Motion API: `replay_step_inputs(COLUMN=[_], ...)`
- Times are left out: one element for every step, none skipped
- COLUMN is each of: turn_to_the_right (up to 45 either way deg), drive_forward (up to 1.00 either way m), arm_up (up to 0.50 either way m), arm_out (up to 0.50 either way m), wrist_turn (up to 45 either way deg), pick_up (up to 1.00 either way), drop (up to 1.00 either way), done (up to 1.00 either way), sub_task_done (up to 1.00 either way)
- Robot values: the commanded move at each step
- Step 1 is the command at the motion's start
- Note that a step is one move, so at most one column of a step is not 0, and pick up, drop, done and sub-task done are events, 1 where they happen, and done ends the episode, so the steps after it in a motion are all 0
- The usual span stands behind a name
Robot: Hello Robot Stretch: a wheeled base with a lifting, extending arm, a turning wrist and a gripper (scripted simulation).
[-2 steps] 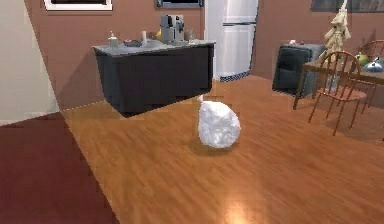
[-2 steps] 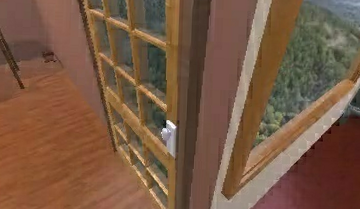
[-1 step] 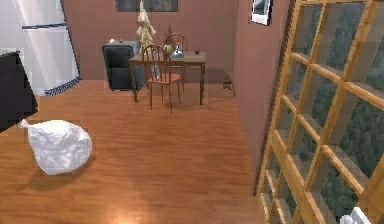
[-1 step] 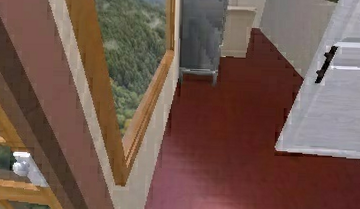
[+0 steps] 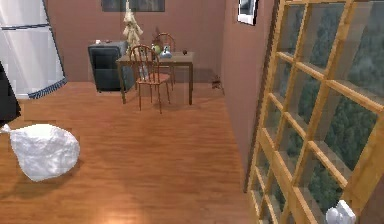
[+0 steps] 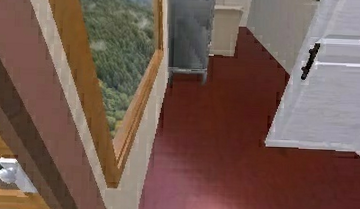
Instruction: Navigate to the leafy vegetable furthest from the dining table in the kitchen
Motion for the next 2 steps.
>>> replay_step_inputs(turn_to_the_right=[0.0,0.0], drive_forward=[1.0,1.0], arm_up=[0.0,0.0], arm_out=[0.0,0.0], wrist_turn=[0.0,0.0], pick_up=[0.0,0.0], drop=[0.0,0.0], done=[0.0,0.0], sub_task_done=[0.0,0.0])
